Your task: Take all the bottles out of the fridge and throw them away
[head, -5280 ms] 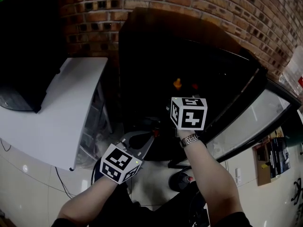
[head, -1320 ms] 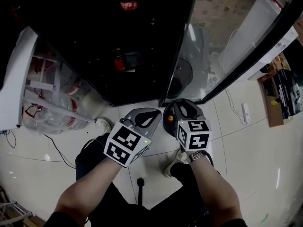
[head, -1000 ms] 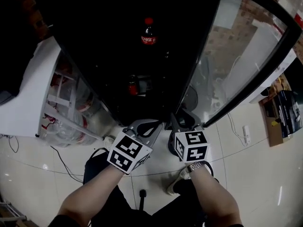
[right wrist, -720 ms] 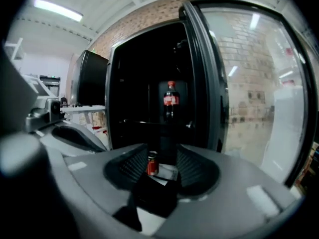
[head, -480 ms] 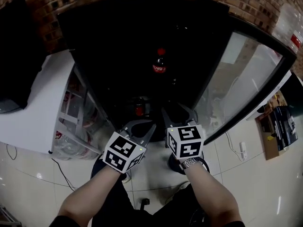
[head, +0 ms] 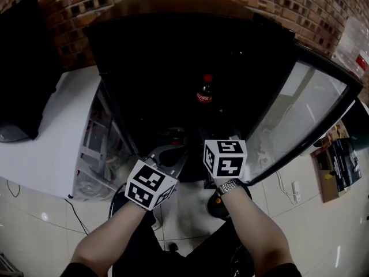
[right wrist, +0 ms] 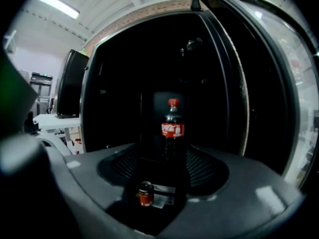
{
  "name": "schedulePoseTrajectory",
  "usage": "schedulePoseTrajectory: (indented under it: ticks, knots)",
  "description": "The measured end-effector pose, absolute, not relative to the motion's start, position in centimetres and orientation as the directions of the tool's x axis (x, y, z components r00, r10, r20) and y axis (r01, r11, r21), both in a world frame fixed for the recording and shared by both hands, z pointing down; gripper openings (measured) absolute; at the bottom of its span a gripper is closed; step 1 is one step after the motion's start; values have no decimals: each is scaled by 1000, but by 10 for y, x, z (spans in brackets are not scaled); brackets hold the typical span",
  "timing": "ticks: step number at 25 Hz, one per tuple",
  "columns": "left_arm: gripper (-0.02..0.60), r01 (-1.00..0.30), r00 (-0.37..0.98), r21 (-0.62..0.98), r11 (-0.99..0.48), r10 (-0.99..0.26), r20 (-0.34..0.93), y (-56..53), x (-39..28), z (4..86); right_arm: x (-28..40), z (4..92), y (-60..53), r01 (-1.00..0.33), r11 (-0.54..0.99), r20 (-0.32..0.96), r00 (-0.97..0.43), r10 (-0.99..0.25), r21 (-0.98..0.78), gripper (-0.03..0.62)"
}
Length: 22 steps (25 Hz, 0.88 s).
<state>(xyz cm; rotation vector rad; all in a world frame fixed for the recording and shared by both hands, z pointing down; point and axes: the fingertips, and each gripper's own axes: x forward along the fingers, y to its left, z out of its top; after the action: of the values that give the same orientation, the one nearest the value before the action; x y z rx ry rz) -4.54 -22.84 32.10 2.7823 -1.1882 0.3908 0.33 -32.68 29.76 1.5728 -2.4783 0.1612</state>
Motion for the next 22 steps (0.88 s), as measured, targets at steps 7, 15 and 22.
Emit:
schedulePoseTrajectory:
  ticks: [7,15,22]
  knots:
    - [5,-726,659,-31,-687,-707,255,-250,-61,310,-4,298,-369,-922,387,263,-366,-893,31,304]
    - [5,-735,650,-29,-677,-717,251,-272,-77,307,-9,303,-409,-931,363,298,-336,-894,40,316]
    - [5,-736,650,-19,-676,-715,256,-284,-81,312,-14,303,-434,-931,362,309,-332,-891,44,316]
